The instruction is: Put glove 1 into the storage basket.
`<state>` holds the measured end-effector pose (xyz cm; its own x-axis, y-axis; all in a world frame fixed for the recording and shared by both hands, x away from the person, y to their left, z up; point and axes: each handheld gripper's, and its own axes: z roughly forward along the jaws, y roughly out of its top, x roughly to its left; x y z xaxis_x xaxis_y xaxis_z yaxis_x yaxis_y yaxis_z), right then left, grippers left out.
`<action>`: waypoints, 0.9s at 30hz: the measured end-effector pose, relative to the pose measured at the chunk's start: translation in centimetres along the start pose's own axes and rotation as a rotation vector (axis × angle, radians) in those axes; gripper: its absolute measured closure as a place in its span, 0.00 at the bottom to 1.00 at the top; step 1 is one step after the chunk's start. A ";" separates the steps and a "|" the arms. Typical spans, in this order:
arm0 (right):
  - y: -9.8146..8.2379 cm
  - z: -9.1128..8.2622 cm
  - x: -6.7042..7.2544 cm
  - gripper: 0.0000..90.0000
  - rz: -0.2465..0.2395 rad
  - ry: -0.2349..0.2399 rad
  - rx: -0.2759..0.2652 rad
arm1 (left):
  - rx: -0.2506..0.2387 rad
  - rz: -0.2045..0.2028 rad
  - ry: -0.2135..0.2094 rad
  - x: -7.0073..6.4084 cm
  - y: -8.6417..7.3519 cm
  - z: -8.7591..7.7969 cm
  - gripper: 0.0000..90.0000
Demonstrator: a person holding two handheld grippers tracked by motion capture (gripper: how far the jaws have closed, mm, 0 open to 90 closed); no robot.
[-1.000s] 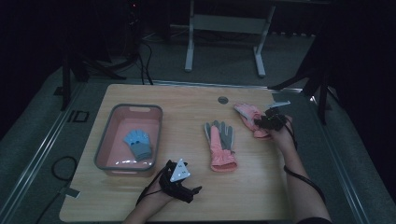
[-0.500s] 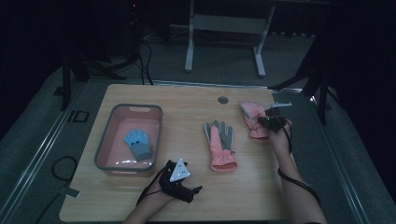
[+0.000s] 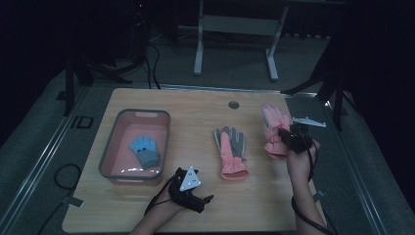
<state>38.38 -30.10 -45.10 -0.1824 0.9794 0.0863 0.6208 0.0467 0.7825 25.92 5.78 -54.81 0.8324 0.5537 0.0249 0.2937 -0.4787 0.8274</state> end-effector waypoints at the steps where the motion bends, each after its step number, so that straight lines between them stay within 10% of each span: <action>1: 0.0 0.0 0.0 0.99 0.000 0.000 0.000 | 0.000 0.000 0.000 0.0 0.0 0.0 0.03; 12: -4.1 -2.0 1.2 0.99 0.050 -0.043 0.020 | -0.003 0.005 -0.004 0.0 0.1 0.0 0.03; 27: -6.7 1.0 1.0 0.99 0.065 -0.083 0.078 | -0.002 0.015 0.000 -0.1 0.2 0.0 0.03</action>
<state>34.82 -29.25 -50.83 -0.0779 0.9936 0.0816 0.6871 -0.0058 0.7265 25.89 5.63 -54.69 0.8367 0.5465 0.0370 0.2804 -0.4853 0.8281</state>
